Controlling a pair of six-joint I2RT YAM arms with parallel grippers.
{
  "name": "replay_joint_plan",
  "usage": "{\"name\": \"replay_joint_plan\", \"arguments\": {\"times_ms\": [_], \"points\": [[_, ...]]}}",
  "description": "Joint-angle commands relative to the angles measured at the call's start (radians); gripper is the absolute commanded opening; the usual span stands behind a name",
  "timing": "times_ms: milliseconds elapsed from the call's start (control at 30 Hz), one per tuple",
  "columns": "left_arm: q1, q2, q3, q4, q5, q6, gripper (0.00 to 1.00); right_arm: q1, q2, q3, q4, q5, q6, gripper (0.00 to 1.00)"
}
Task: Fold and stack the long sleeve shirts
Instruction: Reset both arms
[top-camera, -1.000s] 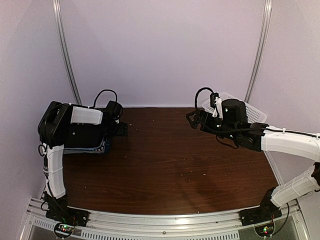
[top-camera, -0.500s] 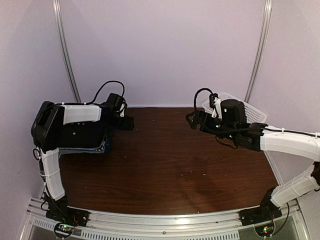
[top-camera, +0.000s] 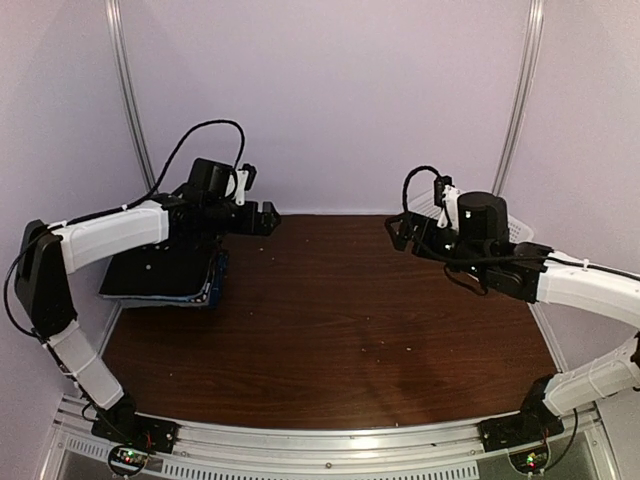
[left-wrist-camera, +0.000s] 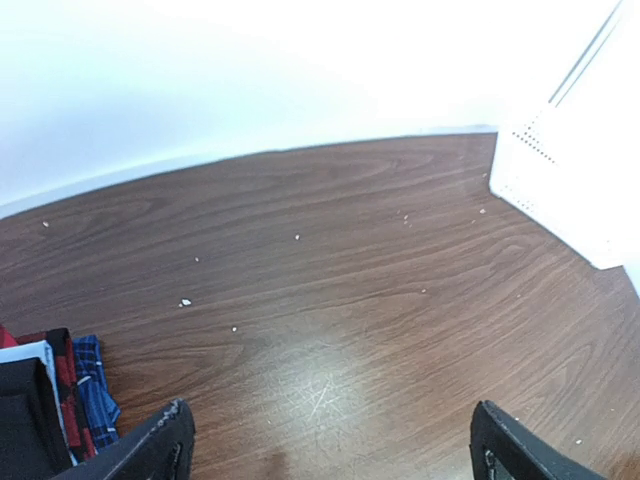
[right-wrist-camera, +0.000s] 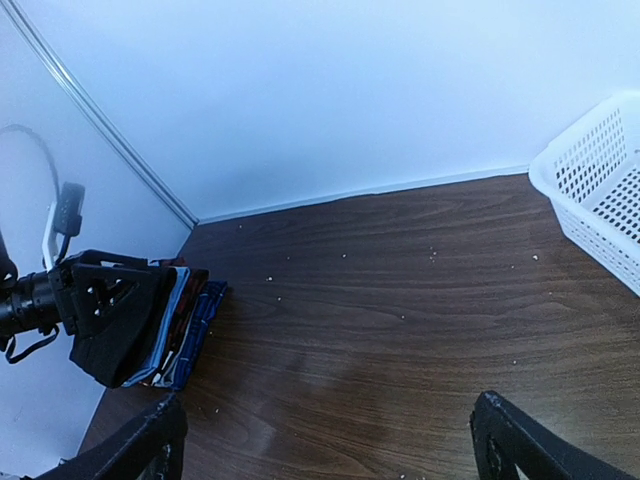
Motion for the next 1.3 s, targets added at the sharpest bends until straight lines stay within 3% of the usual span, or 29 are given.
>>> {"name": "replay_joint_plan", "arguments": {"times_ms": [0, 467, 700, 1267], "points": [[-0.002, -0.132, -0.074, 0.058, -0.001, 0.013, 0.98, 0.007, -0.075, 0.046, -0.043, 0.094, -0.06, 1.0], [-0.002, -0.443, -0.301, 0.1, -0.04, 0.033, 0.98, 0.007, -0.231, 0.037, -0.162, 0.223, -0.146, 1.0], [-0.002, -0.497, -0.343, 0.113, -0.049, 0.015, 0.98, 0.008, -0.253, 0.026, -0.235, 0.243, -0.145, 1.0], [-0.002, -0.516, -0.367, 0.126, -0.023, -0.008, 0.98, 0.008, -0.305, -0.022, -0.216, 0.258, -0.134, 1.0]]}}
